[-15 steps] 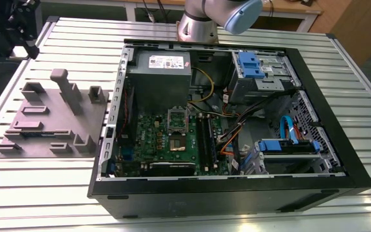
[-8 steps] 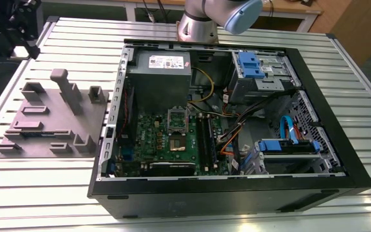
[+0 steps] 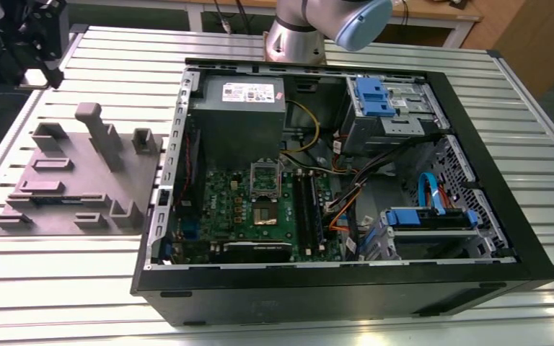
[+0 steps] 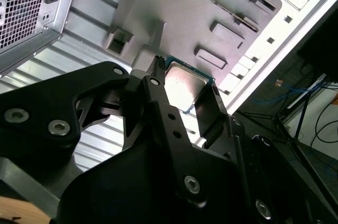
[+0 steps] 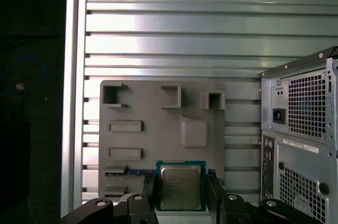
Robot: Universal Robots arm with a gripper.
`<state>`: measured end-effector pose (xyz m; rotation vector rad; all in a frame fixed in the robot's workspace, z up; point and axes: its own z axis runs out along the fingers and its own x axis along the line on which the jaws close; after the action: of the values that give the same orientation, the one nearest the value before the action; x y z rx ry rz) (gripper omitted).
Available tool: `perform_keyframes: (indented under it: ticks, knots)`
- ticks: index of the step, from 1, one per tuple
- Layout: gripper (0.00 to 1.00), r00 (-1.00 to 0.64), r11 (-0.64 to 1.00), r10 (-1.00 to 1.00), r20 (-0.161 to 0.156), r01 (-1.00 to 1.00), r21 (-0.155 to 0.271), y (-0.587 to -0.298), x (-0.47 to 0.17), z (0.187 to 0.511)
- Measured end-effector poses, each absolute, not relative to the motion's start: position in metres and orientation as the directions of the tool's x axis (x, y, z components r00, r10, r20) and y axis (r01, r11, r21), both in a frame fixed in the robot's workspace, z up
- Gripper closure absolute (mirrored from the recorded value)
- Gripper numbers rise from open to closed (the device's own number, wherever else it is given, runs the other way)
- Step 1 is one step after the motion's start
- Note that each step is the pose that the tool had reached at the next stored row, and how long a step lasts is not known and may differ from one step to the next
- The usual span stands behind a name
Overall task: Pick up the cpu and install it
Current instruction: 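Pick up the cpu and move it towards the insertion slot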
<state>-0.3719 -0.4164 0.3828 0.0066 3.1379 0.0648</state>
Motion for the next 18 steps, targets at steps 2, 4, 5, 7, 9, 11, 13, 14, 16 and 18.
perform_keyframes:
  ticks: [2,4,5,7,9,11,13,14,16,18]
  knots:
    - [0.53,-1.0,0.999,0.004,-0.003,0.004,0.041,-0.4164,-0.3715,0.3827]
    - [0.53,-1.0,0.999,0.004,-0.003,0.004,0.041,-0.4164,-0.3711,0.3827]
    - [0.53,-1.0,0.999,0.004,-0.003,0.004,0.041,-0.4164,-0.3708,0.3827]
    - [0.53,-1.0,0.999,0.004,-0.003,0.004,0.041,-0.4164,-0.3702,0.3827]
    - [0.53,-1.0,0.999,0.004,-0.003,0.004,0.041,-0.4164,-0.3697,0.3827]
    - [0.53,-1.0,0.999,0.004,-0.003,0.004,0.041,-0.4164,-0.369,0.3827]
    - [0.53,-1.0,0.999,0.004,-0.003,0.004,0.041,-0.4164,-0.3684,0.3827]
    - [0.53,-1.0,0.999,0.004,-0.003,0.004,0.041,-0.4164,-0.3681,0.3827]
    - [0.53,-1.0,0.999,0.004,-0.003,0.004,0.041,-0.4164,-0.3673,0.3827]
    - [0.53,-1.0,0.999,0.004,-0.003,0.004,0.041,-0.4164,-0.3668,0.3827]
